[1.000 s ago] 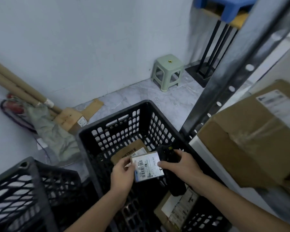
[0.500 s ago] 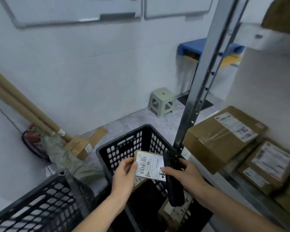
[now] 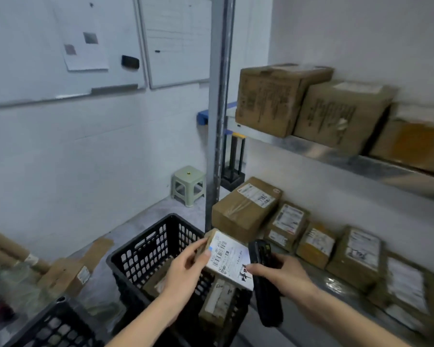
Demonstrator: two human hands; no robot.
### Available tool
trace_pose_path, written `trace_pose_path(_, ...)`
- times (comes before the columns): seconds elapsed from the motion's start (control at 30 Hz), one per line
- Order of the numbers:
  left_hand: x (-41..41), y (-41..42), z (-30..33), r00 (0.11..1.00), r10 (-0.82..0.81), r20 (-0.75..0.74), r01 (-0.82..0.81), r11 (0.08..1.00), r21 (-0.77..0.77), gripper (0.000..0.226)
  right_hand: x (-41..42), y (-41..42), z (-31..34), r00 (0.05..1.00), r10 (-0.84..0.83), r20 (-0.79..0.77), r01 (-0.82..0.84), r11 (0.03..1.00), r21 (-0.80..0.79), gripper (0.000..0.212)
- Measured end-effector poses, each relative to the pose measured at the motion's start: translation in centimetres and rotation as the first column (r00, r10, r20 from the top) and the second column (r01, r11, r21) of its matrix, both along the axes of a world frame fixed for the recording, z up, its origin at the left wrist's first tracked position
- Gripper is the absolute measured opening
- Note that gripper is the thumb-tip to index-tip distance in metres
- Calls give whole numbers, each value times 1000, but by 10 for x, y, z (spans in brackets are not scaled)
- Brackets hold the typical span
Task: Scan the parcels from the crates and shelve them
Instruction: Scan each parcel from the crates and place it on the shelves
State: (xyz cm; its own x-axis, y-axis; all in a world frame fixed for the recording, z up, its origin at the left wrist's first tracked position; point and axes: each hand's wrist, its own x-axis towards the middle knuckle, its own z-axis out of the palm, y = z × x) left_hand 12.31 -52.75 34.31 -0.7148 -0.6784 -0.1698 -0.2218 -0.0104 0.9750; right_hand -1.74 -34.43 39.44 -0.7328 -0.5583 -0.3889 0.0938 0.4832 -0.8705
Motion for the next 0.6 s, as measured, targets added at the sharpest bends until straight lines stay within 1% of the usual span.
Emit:
trace_pose_path(0.13,-24,46,34,994,-106,-6,106,994,-35,27,-3,68,41,993,-38,-108,42,998,38,33)
trace_pose_path(0.27,-54,107,66,970,-243,-31,241,969,-51,33,-7,148,80,978,-78,-195,96,992,84,34)
trace_pose_path(0.33,-67,145,85,954,-290,-69,287,956,-61,33,-11,193,95,966,-100,-238,129,985,111,38)
trace_pose_path(0.4,-76,187,100,936,-343,-82,338,939,-72,44,-12,239,109,959,-122,-255,159,979,130,39)
trace_pose_path(0.47,-84,231,113,920,-383,-88,376,923,-87,57,-9,287,124,944,-163,-286,207,969,132,36)
trace_pose_path(0.5,-88,253,117,914,-395,-92,386,917,-101,56,-6,311,130,936,-181,-303,229,964,132,35)
trace_pose_path(0.6,-95,329,135,891,-441,-102,424,892,-157,37,4,388,151,913,-185,-362,268,943,196,43)
